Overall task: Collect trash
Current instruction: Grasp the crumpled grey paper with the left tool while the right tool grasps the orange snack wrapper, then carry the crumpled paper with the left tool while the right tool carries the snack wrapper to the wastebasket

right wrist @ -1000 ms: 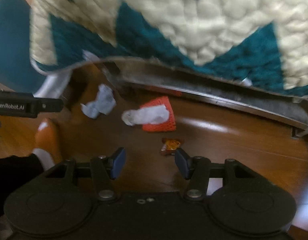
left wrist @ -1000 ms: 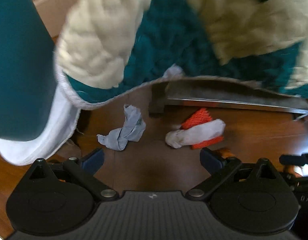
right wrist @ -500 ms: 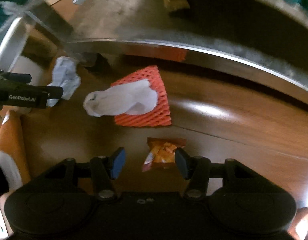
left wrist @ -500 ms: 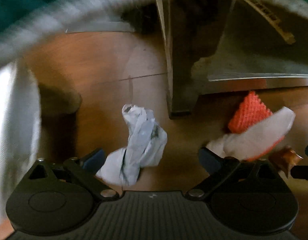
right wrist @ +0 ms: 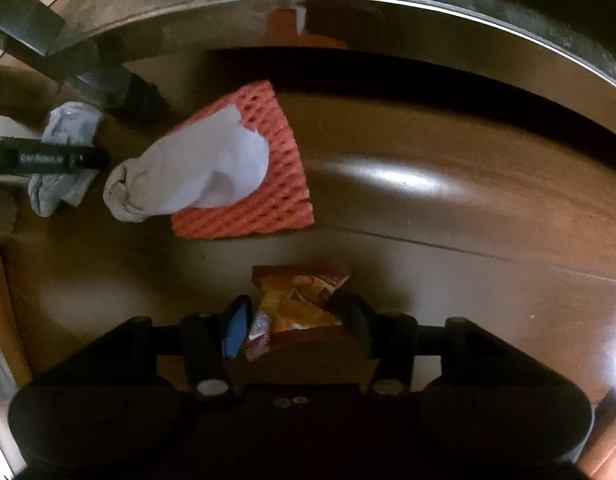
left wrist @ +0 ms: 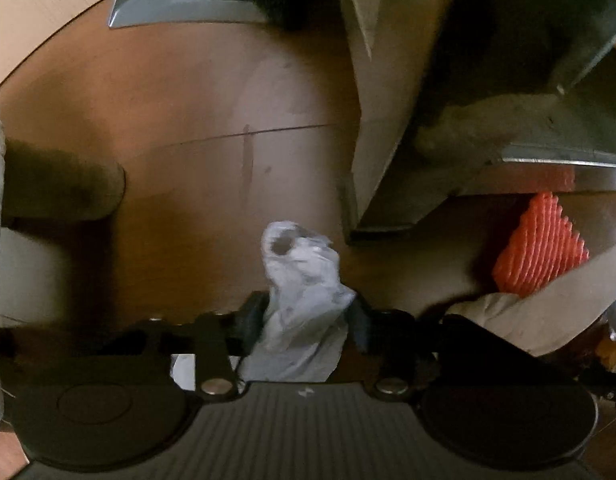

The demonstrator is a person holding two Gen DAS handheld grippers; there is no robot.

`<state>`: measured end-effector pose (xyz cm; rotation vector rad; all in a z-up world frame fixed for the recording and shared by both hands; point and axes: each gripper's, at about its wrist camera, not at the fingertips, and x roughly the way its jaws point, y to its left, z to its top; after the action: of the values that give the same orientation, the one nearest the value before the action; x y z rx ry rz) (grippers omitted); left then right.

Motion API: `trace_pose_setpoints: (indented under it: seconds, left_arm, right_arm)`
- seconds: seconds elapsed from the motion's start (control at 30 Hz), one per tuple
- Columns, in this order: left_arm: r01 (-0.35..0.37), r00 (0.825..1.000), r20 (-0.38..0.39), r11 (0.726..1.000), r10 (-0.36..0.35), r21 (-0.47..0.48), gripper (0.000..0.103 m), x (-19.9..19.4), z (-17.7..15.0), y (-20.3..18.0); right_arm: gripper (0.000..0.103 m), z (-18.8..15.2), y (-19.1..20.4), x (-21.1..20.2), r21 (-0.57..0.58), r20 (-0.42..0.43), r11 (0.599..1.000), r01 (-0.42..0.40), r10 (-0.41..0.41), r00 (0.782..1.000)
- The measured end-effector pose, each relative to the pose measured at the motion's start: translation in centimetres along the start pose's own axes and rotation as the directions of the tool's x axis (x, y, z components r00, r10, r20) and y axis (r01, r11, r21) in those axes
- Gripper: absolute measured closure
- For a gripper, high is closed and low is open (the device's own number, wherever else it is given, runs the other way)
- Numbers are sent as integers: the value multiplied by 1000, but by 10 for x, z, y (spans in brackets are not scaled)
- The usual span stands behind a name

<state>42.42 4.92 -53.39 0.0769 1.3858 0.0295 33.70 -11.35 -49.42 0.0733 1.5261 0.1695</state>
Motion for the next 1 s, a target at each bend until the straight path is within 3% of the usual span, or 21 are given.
trace_pose_setpoints:
  seconds: [0.2,0.57,0.8,1.0]
  left_arm:
    - [8,1000,-24,999,-9,-46,81,-8,-6,-1]
    - [50,995,-76,985,-63,-165,82,-87,-42,-9]
    - [103,995,25,977,-100,-184,82,-180,-49,-20]
    - [160,983,127,965,-136,-208,82,-271,-71,-14]
  right_arm:
    - [60,-6,4,-6,0,17,1000,9,-9,1000]
    - [61,-26,24,-84,31,74,999,-30,27,997]
    - [61,-41,38,-170,31,181,998,-63,56,982]
    - [61,-62,53,-251,-20,283,995,-96,98,954]
